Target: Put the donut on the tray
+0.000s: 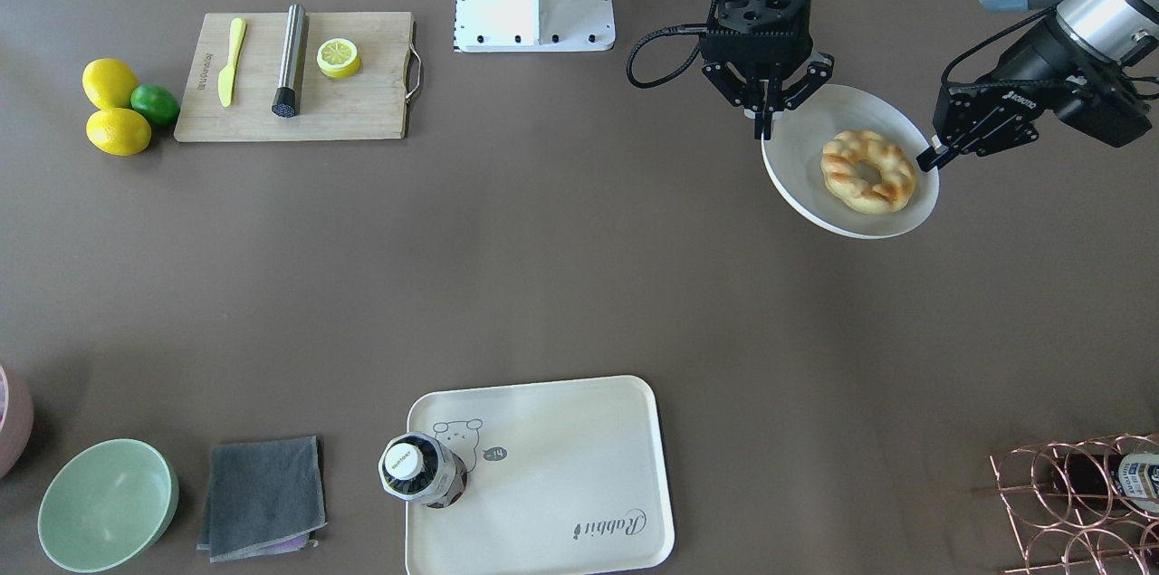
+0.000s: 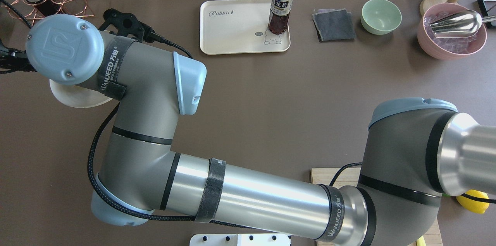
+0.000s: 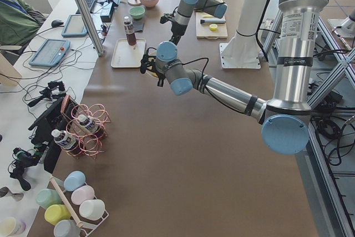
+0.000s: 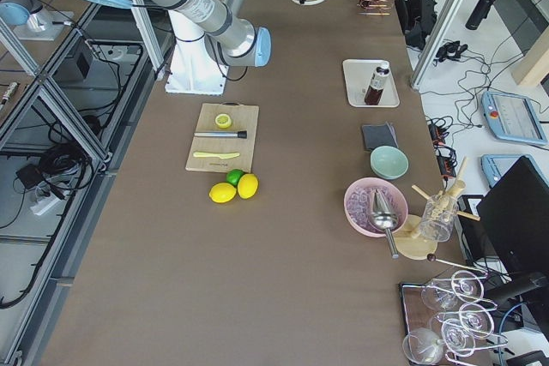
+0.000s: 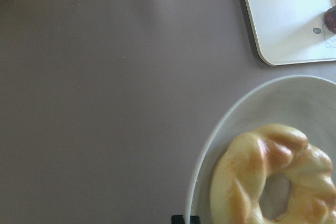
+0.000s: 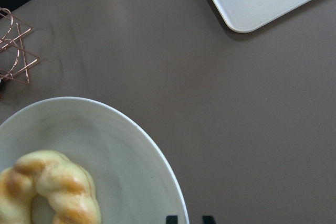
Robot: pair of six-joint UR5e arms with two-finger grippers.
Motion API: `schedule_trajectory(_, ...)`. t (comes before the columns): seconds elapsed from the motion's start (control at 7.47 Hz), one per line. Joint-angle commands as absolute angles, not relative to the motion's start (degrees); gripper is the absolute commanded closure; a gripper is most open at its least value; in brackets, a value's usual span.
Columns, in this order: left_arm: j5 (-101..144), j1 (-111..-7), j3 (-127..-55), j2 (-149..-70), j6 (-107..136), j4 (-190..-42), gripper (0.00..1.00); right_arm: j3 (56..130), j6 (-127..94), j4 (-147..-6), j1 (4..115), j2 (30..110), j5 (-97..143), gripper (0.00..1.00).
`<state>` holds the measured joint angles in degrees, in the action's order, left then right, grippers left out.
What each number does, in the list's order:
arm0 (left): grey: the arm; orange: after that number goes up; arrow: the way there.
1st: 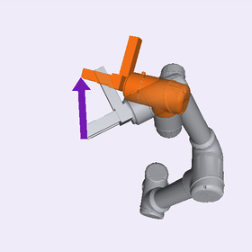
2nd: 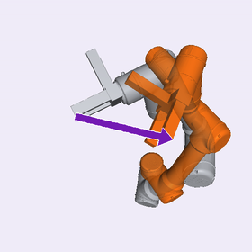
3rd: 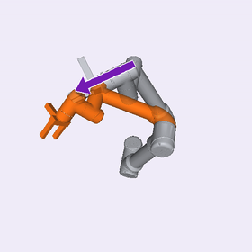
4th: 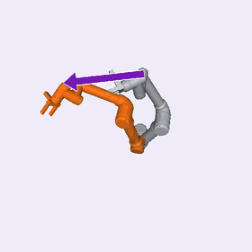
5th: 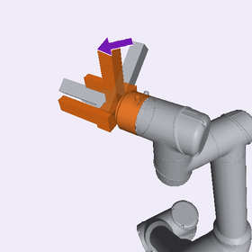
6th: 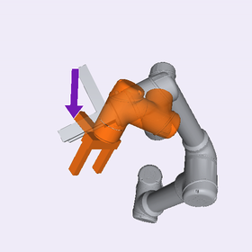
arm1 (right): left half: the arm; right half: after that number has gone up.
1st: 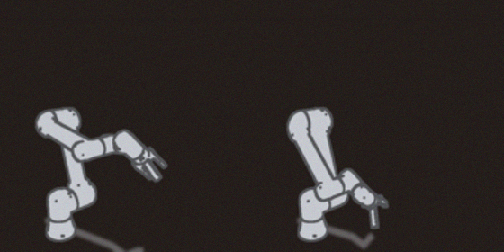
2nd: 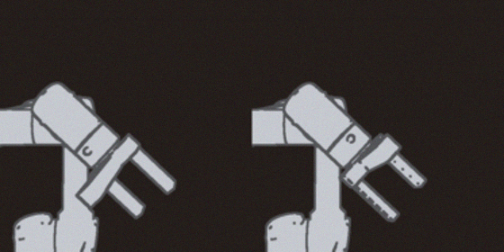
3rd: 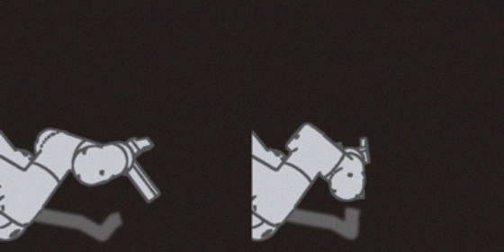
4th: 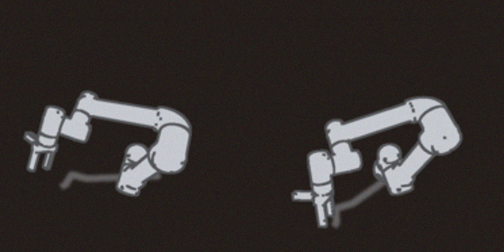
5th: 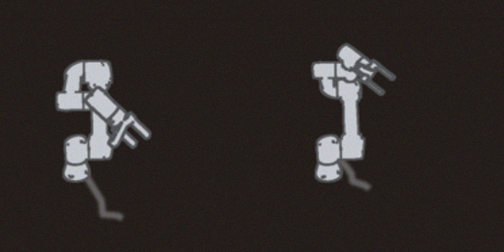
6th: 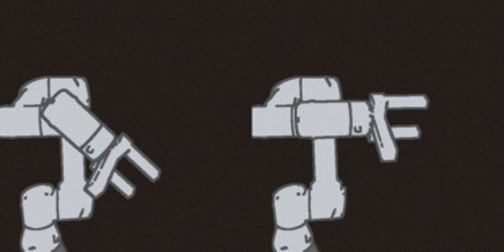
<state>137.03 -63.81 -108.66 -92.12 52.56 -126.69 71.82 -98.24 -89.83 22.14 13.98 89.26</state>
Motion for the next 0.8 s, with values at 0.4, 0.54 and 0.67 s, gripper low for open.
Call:
schedule_trajectory(0.4, 140.01, -63.98, -102.5, -98.32, 58.4, -123.16, 1.0, 77.25, -90.36, -98.7, 28.19, 15.37, 99.29, 0.0)
schedule_trajectory(0.54, 139.84, -63.98, -100.22, -101.66, 63.67, -121.66, 1.0, 81.08, -85.13, -102.01, 31.08, 17.64, 103.49, 0.0)
schedule_trajectory(0.67, 139.66, -63.98, -98.02, -105.17, 68.24, -119.47, 1.0, 86.17, -79.6, -105.43, 34.51, 21.58, 106.75, 0.0)
